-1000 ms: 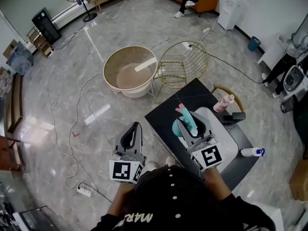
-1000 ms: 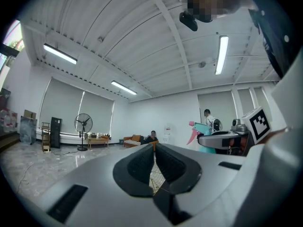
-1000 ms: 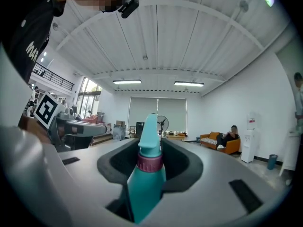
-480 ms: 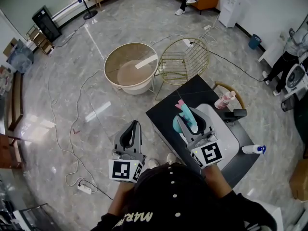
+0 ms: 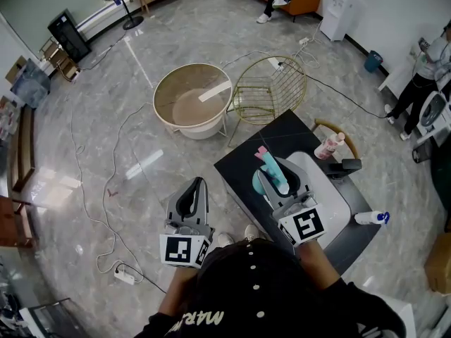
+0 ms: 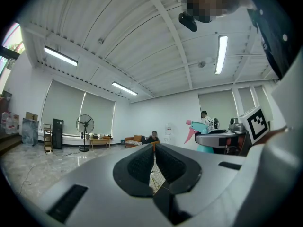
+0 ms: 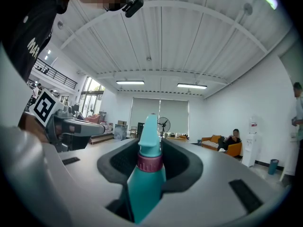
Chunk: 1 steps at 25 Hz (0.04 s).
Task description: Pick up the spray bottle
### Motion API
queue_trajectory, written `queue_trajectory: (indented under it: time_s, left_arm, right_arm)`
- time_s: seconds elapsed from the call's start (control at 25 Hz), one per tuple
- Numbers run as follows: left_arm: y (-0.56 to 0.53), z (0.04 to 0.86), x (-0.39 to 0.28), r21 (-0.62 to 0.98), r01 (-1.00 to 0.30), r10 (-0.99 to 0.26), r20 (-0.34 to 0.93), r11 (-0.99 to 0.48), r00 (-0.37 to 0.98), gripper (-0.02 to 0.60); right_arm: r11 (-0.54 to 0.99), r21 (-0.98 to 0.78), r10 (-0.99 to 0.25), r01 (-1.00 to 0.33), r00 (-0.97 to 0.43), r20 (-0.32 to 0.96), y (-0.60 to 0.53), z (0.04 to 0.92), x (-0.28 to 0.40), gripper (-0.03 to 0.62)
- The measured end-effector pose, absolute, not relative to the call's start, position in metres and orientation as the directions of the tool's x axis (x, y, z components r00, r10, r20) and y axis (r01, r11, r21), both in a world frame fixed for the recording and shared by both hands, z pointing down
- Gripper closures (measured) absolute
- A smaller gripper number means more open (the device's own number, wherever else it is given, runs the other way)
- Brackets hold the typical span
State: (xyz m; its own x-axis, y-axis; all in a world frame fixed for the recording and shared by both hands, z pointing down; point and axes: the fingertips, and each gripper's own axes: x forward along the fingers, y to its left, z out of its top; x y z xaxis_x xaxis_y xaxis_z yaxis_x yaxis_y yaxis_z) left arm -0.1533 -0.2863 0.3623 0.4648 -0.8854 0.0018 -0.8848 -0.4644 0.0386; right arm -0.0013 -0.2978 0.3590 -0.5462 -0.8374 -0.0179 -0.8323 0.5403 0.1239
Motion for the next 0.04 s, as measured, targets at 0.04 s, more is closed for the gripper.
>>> queue_trajectory:
  time_s: [0.04]
  left_arm:
    - [-0.2861,0.3625,-0.1532,0.039,-0.885,-0.885,0.001,-0.465,0.465,0.561]
  right_arm:
    - [0.541,0.124,-0.837,-0.832,-0.547,-0.017,-0.2977,0.3593,-0.0015,0.461]
